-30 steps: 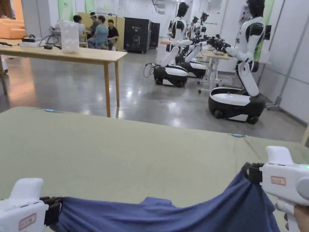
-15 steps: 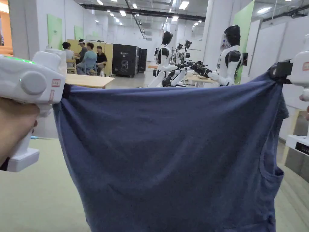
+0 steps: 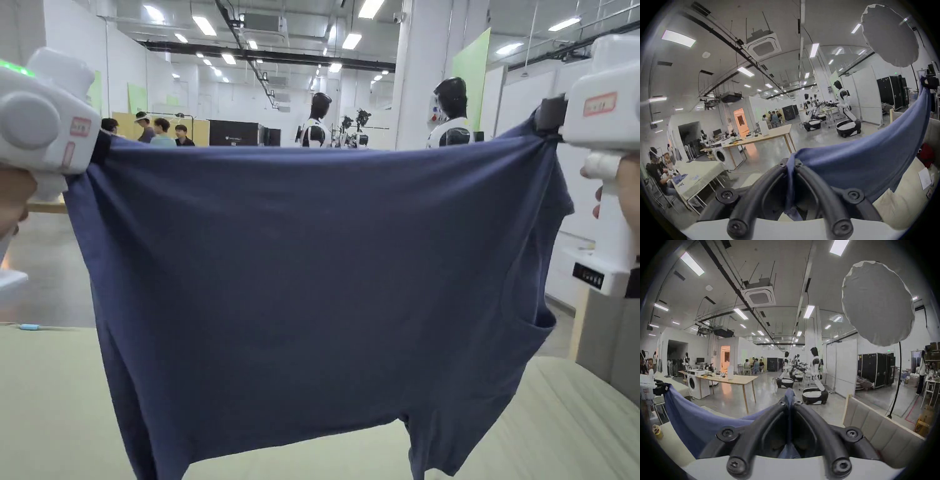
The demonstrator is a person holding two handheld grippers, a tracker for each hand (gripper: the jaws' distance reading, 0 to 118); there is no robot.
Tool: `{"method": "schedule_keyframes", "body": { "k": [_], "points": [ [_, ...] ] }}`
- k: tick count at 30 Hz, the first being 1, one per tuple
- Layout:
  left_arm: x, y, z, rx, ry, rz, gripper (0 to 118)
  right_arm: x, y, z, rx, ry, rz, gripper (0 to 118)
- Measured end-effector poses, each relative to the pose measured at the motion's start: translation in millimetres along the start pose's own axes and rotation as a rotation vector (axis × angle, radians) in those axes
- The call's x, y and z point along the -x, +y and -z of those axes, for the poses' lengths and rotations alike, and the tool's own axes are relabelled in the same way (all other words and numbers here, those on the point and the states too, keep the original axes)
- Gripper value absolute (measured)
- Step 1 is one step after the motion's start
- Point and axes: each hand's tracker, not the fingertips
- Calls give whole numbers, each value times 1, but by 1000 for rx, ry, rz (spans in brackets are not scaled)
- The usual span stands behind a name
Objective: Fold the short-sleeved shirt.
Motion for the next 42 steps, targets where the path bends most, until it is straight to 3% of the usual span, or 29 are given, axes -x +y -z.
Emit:
{"method": "schedule_keyframes", "body": {
  "k": [5, 12, 21, 24, 31, 35, 38, 39, 40, 41, 42],
  "points": [
    [-28, -65, 30, 94, -27, 2, 0, -11, -75, 33, 103, -11, 65, 3],
    [-48, -97, 27, 122, -56, 6, 0, -15, -120, 27, 128, -29, 0, 3],
    [-39, -154, -101, 162, -173, -82, 0, -38, -166, -125, 218, -3, -70, 3],
    [-45, -203, -151, 200, -200, -66, 0, -43, -215, -177, 295, -1, -99, 3],
    [-76, -355, -231, 492, -301, 81, 0, -46, -377, -273, 570, 50, -242, 3],
    [-84, -418, -254, 657, -319, 3, 0, -55, -448, -296, 768, 118, -142, 3],
    [-80, -439, -265, 694, -318, -32, 0, -60, -469, -312, 887, 166, -48, 3],
    [-78, -438, -268, 690, -320, -32, 1, -61, -471, -315, 887, 170, -50, 3],
    [-77, -434, -272, 687, -315, -31, 13, -62, -472, -319, 869, 169, -64, 3],
    [-73, -427, -277, 669, -305, -37, 34, -58, -459, -329, 845, 167, -77, 6],
    [-71, -419, -282, 637, -303, -56, 72, -58, -451, -332, 814, 179, -61, 20]
  ]
}}
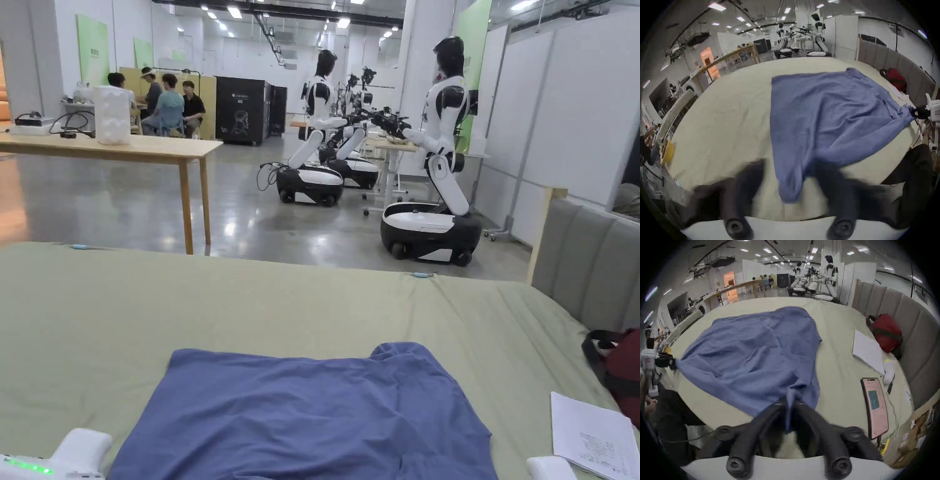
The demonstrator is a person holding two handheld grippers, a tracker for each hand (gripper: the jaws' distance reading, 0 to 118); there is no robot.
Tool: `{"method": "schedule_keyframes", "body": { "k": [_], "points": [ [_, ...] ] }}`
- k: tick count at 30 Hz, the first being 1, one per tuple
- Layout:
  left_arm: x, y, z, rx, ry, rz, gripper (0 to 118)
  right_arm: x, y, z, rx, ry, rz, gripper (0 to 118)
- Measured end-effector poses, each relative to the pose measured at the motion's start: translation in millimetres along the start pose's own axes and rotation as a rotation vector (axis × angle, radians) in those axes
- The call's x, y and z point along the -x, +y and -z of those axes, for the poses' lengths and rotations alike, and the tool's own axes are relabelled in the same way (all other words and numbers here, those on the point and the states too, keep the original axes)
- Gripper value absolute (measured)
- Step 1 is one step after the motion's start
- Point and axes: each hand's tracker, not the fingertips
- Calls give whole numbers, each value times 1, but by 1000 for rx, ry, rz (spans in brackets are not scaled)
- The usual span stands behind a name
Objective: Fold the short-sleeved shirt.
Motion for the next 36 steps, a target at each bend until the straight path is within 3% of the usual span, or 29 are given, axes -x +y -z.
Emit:
{"method": "schedule_keyframes", "body": {
  "k": [1, 2, 3, 6, 8, 9, 10, 11, 12, 15, 18, 23, 25, 26, 27, 28, 29, 30, 35, 36],
  "points": [
    [-2, 4, -14, -61, 1, -12, 112, 2, 5, -11, -45, 26, 31, 69],
    [-5, 8, -33, -151, 3, -23, 118, 8, 12, -25, -85, 50, 50, 106],
    [-9, 12, -48, -208, 5, -33, 117, 15, 18, -38, -161, 66, 54, 116],
    [-30, 13, -88, -381, 37, 16, 116, 43, 29, -83, -364, 79, 65, 113],
    [-42, 12, -101, -401, 56, 31, 115, 62, 31, -101, -463, 67, 56, 111],
    [-47, 9, -106, -427, 69, 35, 109, 69, 30, -106, -487, 60, 53, 100],
    [-51, 7, -109, -433, 78, 29, 83, 76, 27, -109, -531, 49, 64, 52],
    [-52, 5, -109, -427, 68, 25, 38, 83, 27, -107, -547, 17, 70, 4],
    [-53, 4, -106, -417, 61, 16, 0, 89, 27, -105, -532, -50, 71, 0],
    [-42, -7, -106, -370, 48, -4, 0, 92, 27, -106, -520, 30, 61, 0],
    [-18, -21, -96, -316, 72, -51, 0, 90, 31, -100, -477, -54, -4, 0],
    [20, -56, -70, -170, -6, -147, 0, 64, 37, -77, -272, 32, -10, 0],
    [19, -67, -57, -126, 18, -128, 0, 56, 34, -68, -251, 5, -35, 0],
    [21, -71, -49, -121, 19, -128, 13, 52, 33, -63, -238, -11, -35, 0],
    [24, -72, -41, -98, 3, -131, 45, 50, 30, -62, -226, -15, -31, 0],
    [23, -72, -26, -49, -15, -124, 104, 45, 30, -58, -213, -17, -21, 0],
    [22, -76, -24, -40, -23, -83, 118, 40, 30, -55, -202, -19, -9, 0],
    [22, -68, -20, -97, -13, -94, 115, 36, 30, -52, -195, -21, -2, 0],
    [6, -47, 30, -17, 18, 8, 113, 19, 21, -42, -145, -57, 42, 0],
    [7, -46, 33, -6, -5, 5, 107, 15, 18, -38, -133, -54, 54, 0]
  ]
}}
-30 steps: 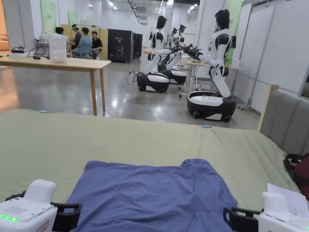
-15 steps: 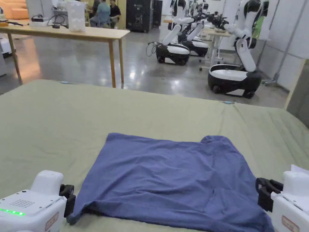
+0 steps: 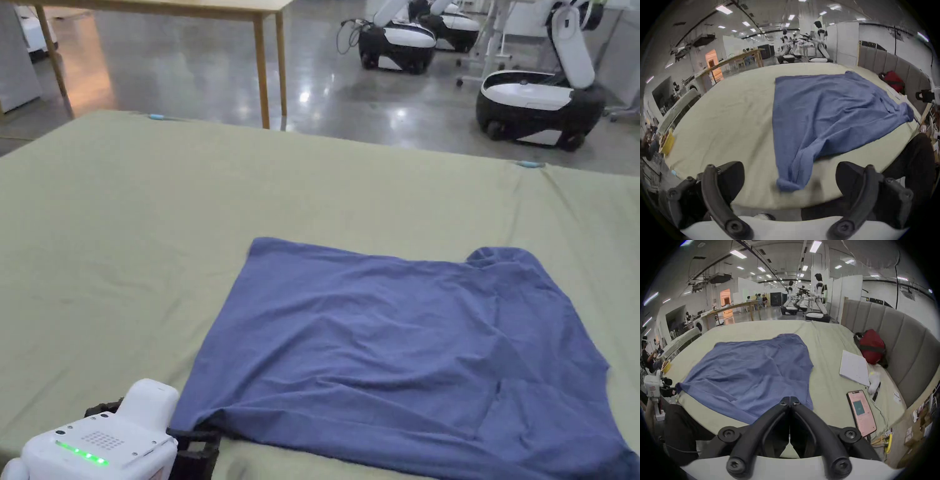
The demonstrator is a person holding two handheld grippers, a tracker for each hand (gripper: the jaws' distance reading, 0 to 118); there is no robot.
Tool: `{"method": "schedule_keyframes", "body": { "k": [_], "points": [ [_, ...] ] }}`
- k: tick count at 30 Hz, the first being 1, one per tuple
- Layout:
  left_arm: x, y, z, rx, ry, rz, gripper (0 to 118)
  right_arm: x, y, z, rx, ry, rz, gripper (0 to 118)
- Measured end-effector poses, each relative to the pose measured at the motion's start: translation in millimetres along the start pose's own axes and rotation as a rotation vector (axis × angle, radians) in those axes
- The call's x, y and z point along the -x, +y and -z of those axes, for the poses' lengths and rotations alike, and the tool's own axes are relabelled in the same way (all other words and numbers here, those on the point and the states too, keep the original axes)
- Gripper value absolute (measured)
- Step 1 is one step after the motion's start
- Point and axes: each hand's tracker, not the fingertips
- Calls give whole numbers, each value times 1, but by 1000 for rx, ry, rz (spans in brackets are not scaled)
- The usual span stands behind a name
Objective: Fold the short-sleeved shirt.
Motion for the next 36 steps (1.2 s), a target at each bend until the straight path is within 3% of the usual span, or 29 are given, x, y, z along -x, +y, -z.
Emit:
{"method": "schedule_keyframes", "body": {
  "k": [1, 2, 3, 4, 5, 7, 10, 12, 13, 14, 16, 18, 23, 28, 30, 33, 36],
  "points": [
    [2, 3, 6, 26, -40, -28, 71, -4, -3, 4, 16, 4, 12, 0],
    [3, 6, 11, 45, -61, -66, 17, -7, -6, 6, 25, 2, 13, 0],
    [-2, 8, 10, 45, -5, -47, 0, -16, -16, 13, 30, -4, 12, 1],
    [-10, 13, 0, 30, 0, -23, 0, -20, -20, 14, 23, -20, 20, 10],
    [-12, 17, -1, 35, -12, -20, 0, -26, -24, 15, 13, -27, 64, 37],
    [-15, 19, -5, 26, -23, -25, 0, -33, -30, 19, 53, 0, 114, 118],
    [-7, 18, 2, 43, -32, -22, 0, -40, -42, 34, 71, 33, 127, 118],
    [-4, 18, 3, 43, -30, -23, 0, -40, -51, 48, 105, 38, 90, 117],
    [-2, 19, 4, 44, -34, -33, 0, -39, -56, 58, 133, 38, 62, 109],
    [-2, 20, 5, 45, -34, -34, 0, -40, -59, 65, 166, 49, 60, 89],
    [-18, 23, -3, 40, -6, -11, 0, -34, -57, 75, 248, 69, 86, 5],
    [-24, 23, -5, 39, -9, -9, 0, -38, -61, 74, 150, 112, 163, 5],
    [-29, 47, -41, -118, 64, 41, 0, -42, -25, 31, -1, 142, 202, 5],
    [-16, 114, -29, -137, 84, 79, 0, -32, 41, 33, -48, 73, 102, 5],
    [-12, 143, -8, -133, 84, 95, 0, -30, 63, 55, -50, 63, 53, 5],
    [-3, 179, 42, -94, 47, 72, 0, -24, 93, 104, -38, 61, 41, 5],
    [0, 204, 95, -13, 78, 61, 0, -26, 104, 165, 26, -6, 22, 5]
  ]
}}
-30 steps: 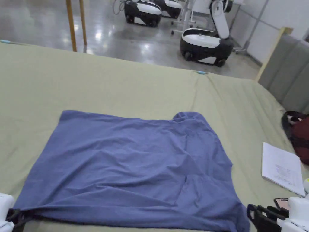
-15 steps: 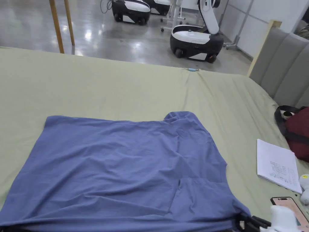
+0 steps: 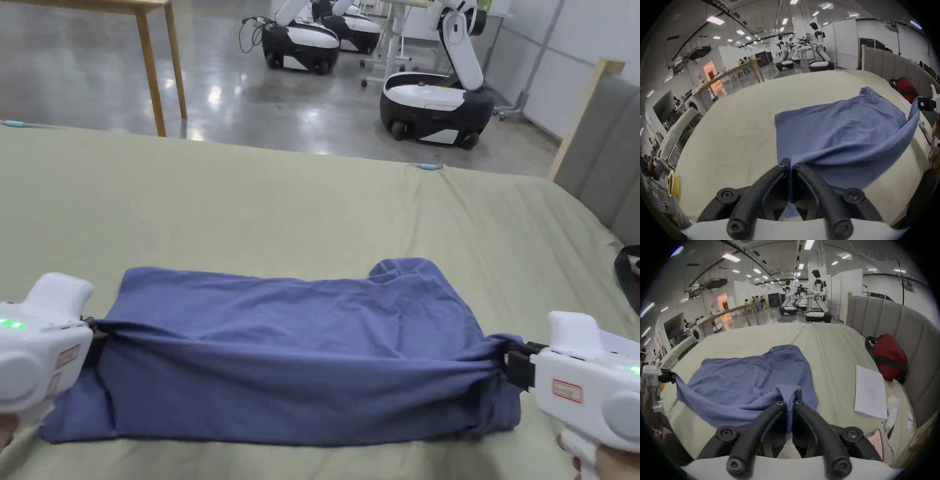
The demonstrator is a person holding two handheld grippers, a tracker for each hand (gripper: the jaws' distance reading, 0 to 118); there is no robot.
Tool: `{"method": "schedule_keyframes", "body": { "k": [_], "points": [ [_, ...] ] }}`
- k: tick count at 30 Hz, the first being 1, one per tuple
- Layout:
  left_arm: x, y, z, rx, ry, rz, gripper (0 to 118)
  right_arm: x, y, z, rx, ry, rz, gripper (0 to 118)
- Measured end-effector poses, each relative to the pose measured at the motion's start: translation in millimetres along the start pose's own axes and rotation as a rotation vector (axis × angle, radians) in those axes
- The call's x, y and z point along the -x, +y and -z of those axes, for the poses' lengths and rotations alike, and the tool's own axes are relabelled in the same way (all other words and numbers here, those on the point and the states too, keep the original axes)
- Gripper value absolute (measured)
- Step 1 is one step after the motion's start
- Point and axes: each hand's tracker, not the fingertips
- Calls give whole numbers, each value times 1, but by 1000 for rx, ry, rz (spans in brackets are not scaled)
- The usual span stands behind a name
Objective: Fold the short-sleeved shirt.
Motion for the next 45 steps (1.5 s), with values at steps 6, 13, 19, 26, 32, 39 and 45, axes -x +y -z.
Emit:
{"method": "schedule_keyframes", "body": {
  "k": [6, 13, 19, 26, 32, 39, 45],
  "points": [
    [-1, 4, 58, 80, -38, -24, 7, -6, -1, 61, 69, 19, 98, 12],
    [-11, -29, -36, -195, 2, -46, 115, 18, -14, -44, -226, 111, 51, 116],
    [-33, -101, -142, -411, 31, -128, 109, 69, -54, -151, -376, 70, 18, 106],
    [-10, -162, -147, -205, 27, -215, 2, 81, -91, -168, -340, 85, 78, 1],
    [14, -167, -136, -166, 28, -253, 2, 76, -100, -161, -309, 92, 87, 1],
    [14, -128, -58, -2, 20, -177, 115, 73, -98, -144, -257, 84, 63, 1],
    [3, -92, 3, 19, 25, -154, 113, 53, -85, -122, -191, 14, 38, 1]
  ]
}}
